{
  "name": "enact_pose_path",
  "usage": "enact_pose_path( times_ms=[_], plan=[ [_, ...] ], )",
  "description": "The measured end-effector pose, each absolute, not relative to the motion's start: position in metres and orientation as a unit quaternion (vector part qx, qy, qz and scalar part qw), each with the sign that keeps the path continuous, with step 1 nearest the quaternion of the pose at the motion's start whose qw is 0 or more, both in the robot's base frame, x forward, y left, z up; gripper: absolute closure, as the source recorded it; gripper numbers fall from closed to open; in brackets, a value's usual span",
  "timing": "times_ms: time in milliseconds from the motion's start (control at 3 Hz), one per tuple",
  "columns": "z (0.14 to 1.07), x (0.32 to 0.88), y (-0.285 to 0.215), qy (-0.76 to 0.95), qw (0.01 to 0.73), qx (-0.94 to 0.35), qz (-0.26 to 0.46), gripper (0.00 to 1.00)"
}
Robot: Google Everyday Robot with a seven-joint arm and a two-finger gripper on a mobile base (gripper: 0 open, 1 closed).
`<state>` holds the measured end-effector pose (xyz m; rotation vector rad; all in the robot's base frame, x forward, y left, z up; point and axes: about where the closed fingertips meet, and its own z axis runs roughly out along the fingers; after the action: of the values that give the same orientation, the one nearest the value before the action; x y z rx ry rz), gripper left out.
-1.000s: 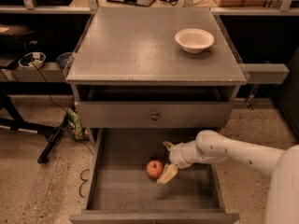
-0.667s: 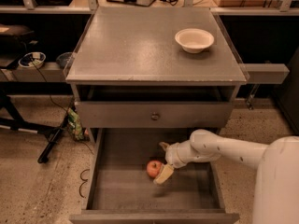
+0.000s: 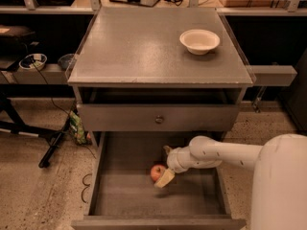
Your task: Pick apple from middle drawer and place on counter
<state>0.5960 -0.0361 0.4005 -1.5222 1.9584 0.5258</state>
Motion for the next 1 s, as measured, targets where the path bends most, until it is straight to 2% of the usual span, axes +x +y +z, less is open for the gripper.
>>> enact_pose_path(
  times_ms=[1000],
  plan=[
    [0.384, 0.596, -0.035, 0.737, 0.293, -0.566, 0.225, 0.0]
  ],
)
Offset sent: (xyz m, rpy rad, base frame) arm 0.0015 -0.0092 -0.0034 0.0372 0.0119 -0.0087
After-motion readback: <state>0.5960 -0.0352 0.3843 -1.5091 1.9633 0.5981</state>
